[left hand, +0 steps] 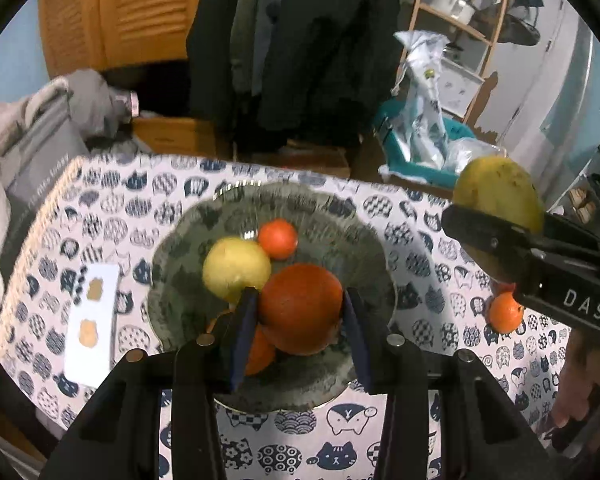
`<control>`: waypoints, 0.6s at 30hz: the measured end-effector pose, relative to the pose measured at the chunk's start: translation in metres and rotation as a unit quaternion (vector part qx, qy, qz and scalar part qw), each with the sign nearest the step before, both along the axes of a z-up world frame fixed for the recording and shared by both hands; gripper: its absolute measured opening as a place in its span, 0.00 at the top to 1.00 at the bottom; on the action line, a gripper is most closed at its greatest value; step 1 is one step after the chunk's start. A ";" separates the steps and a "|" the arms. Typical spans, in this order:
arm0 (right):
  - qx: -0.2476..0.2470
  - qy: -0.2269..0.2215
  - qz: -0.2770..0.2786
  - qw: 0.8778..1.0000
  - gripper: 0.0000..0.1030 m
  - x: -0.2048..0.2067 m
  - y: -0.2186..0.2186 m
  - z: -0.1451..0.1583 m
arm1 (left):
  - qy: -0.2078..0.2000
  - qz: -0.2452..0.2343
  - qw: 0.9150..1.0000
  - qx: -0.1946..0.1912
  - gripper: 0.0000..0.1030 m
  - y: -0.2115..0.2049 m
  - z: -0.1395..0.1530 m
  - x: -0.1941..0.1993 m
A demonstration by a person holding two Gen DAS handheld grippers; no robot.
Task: Organize fruits
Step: 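Lower the orange and green mango into the bowl and open both tools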
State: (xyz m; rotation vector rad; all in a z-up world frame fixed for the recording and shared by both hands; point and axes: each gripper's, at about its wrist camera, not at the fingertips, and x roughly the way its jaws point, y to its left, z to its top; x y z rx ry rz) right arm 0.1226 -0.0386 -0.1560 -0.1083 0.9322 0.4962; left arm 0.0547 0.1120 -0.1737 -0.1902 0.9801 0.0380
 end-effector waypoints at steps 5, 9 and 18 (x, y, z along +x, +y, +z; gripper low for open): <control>-0.011 0.015 0.007 1.000 0.37 0.005 0.011 -0.017 | 0.024 0.003 1.000 -0.008 0.58 0.007 -0.020 0.001; -0.015 0.028 0.009 0.999 0.37 0.008 0.016 -0.027 | 0.038 0.001 0.999 -0.010 0.58 0.007 -0.029 0.002; -0.019 0.037 0.010 0.999 0.37 0.012 0.022 -0.034 | 0.052 -0.001 0.998 -0.019 0.58 0.008 -0.037 0.005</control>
